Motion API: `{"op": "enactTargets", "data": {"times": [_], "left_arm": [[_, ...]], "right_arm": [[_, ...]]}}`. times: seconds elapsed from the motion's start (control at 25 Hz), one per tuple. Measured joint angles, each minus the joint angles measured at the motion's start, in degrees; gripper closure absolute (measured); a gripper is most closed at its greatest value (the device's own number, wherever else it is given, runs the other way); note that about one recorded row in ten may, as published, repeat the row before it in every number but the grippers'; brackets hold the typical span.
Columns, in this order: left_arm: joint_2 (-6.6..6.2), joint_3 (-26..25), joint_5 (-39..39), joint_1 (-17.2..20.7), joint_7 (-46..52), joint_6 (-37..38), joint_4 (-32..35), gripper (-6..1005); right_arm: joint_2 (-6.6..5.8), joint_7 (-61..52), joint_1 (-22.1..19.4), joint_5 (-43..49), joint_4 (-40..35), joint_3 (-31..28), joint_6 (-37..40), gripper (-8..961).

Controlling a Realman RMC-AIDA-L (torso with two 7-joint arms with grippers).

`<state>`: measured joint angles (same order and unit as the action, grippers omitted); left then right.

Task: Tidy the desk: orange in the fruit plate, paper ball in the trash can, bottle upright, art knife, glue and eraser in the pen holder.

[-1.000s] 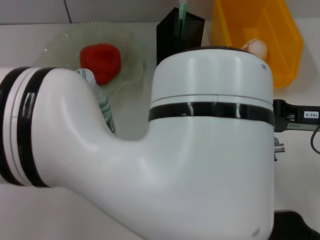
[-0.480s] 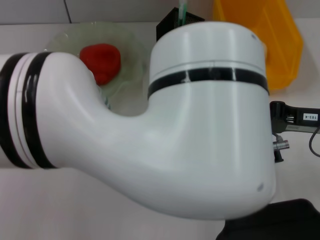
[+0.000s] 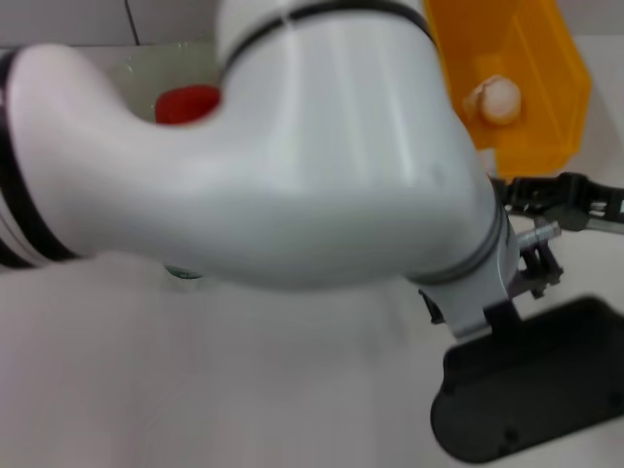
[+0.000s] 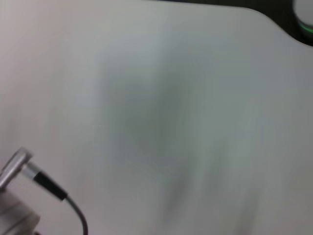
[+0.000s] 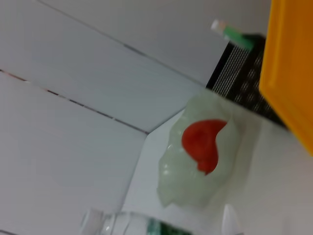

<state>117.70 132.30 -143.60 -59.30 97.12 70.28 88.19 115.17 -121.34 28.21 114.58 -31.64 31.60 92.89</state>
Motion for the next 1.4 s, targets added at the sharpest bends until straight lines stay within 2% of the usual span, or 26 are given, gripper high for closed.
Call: {"op": "enactTargets", "data": {"times": [0.08,0.12,0.36,0.44,0.48,0.52,0.56,0.64,0.84,0.88,0.92,0.96,1.0,1.08,1.12,1.16,1.32,1.4], "left_arm": [[-0.36,-3.82,3.02,2.51,-2.74,-1.26,-0.06,461],[-0.47,-5.65,4.09,4.25,-4.09,-1.92,0.17,452],[-1.02,-12.16,7.33,13.0,-7.33,-3.23,4.32,425],[-0.87,-15.8,11.75,16.31,-10.65,-2.57,5.02,421],[-0.43,-18.87,15.23,18.27,-12.78,-1.87,4.93,419],[0.34,-24.75,21.97,21.8,-16.35,-0.09,4.18,417],[0.34,-24.75,21.97,21.8,-16.35,-0.09,4.18,414],[0.8,-29.15,28.1,25.24,-19.01,1.11,3.43,410],[1.03,-38.75,51.9,37.49,-30.17,0.61,-0.37,400],[1.01,-40.75,58.38,39.71,-33.01,0.37,-2.45,398],[1.04,-43.76,69.3,43.08,-38.3,0.2,-6.9,399],[1.04,-43.76,69.3,43.08,-38.3,0.2,-6.9,399],[1.04,-45.51,77.45,44.91,-42.23,0.18,-10.73,400],[1.04,-47.13,86.12,46.77,-46.74,0.57,-15.75,400],[1.02,-48.76,98.18,48.64,-53.74,1.64,-24.08,400],[1.02,-48.76,98.18,48.64,-53.74,1.64,-24.08,400],[1.01,-49.45,113.21,49.14,-67.09,3.1,-40.36,400],[0.86,-49.7,115.32,48.78,-69.29,5.04,-45.95,401]], "right_arm": [[0.36,1.21,-1.13,-0.51,-2.69,-1.46,-0.22,815],[0.97,2.61,-2.3,-1.38,-4.97,-3.43,-0.33,815],[1.56,6.01,-4.51,-5.87,-8.59,-5.62,-0.4,814],[1.58,8.3,-5.1,-8.55,-9.2,-5.64,-0.2,817],[1.59,9.65,-5.34,-9.95,-9.59,-5.63,0.13,820],[1.73,12.34,-5.8,-12.26,-10.73,-5.63,0.56,820],[1.73,12.34,-5.8,-12.26,-10.73,-5.63,0.56,820],[2.07,15.32,-6.27,-14.29,-11.67,-5.62,0.74,819],[3.22,23.04,-6.9,-19.78,-12.16,-5.77,1.7,819],[3.52,24.63,-6.86,-20.42,-12.2,-5.85,1.78,819],[3.82,27.77,-6.61,-21.77,-12.11,-5.81,1.91,819],[3.82,27.77,-6.61,-21.77,-12.11,-5.81,1.91,819],[3.91,29.72,-6.33,-22.66,-11.91,-5.67,2.05,819],[3.97,32.63,-5.71,-24.06,-11.55,-5.49,2.17,819],[4.04,35.24,-4.62,-25.21,-11.31,-5.42,2.23,819],[4.04,35.24,-4.62,-25.21,-11.31,-5.42,2.23,819],[3.81,38.77,-1.07,-25.46,-10.41,-5.33,0.97,819],[3.43,39.15,1.59,-24.84,-9.56,-4.22,-1.48,819]]}}
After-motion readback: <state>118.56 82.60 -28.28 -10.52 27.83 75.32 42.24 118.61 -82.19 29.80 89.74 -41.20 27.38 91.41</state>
